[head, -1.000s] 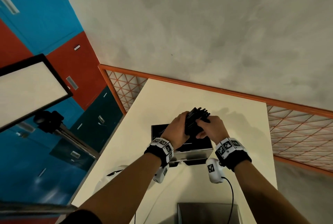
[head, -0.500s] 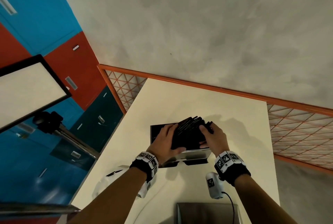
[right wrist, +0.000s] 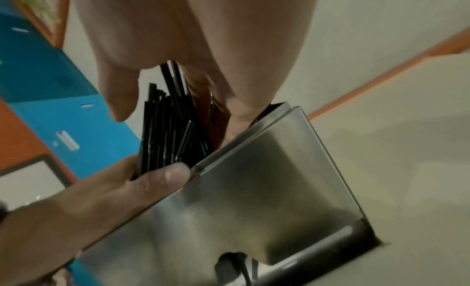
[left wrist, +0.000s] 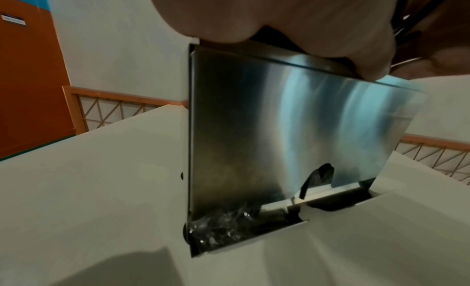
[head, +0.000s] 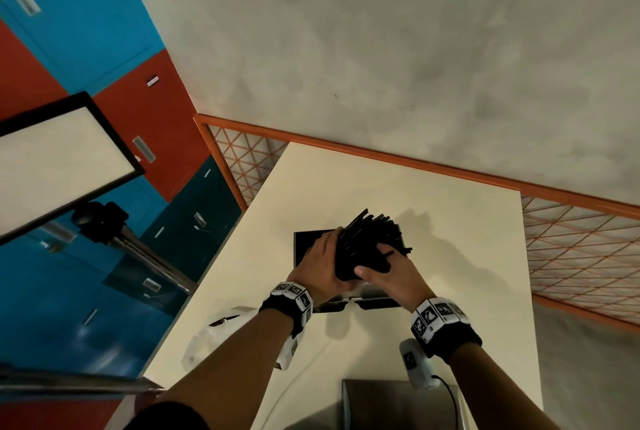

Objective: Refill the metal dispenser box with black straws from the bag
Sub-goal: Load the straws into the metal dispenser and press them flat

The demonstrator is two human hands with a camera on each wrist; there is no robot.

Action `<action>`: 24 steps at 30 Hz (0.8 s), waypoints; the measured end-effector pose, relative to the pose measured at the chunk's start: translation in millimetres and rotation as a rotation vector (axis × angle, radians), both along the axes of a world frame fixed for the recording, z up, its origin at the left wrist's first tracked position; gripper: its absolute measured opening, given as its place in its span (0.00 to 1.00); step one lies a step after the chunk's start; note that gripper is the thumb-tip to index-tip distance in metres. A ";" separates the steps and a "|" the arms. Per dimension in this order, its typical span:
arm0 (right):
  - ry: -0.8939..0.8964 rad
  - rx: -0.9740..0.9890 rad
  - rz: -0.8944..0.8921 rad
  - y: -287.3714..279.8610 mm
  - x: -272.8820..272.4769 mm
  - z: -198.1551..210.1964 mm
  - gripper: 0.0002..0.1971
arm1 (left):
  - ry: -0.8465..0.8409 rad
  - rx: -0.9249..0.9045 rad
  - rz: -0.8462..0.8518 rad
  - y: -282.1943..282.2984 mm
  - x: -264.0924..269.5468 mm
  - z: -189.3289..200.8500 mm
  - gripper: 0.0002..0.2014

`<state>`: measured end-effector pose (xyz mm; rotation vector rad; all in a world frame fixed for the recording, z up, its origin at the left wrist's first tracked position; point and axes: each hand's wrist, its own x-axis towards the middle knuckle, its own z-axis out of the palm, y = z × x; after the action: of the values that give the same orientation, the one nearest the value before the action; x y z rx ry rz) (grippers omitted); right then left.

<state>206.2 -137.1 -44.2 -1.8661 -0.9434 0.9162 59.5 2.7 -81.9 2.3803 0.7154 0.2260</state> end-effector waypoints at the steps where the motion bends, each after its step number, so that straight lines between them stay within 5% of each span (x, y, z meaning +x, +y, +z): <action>1: -0.016 -0.004 0.035 0.6 -1.0 -0.2 0.34 | -0.007 0.000 -0.001 0.0 -0.6 0.2 0.57; 7: 0.281 0.055 0.103 -2.4 7.8 8.5 0.34 | -0.005 -0.031 0.033 0.7 0.6 3.5 0.56; 12: 0.210 0.010 0.150 3.3 8.6 3.8 0.39 | 0.034 -0.035 0.020 0.4 2.0 5.3 0.59; 18: 0.173 -0.091 0.144 25.3 7.8 -15.0 0.23 | 0.029 -0.027 0.022 0.6 1.2 5.2 0.57; 24: 0.192 -0.103 0.117 32.7 10.0 -15.1 0.20 | -0.003 -0.054 0.040 -1.1 1.2 6.4 0.54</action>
<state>216.2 -104.4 -59.3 -1.7854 -0.9087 1.2122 60.7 1.6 -75.6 2.3160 0.7590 0.2238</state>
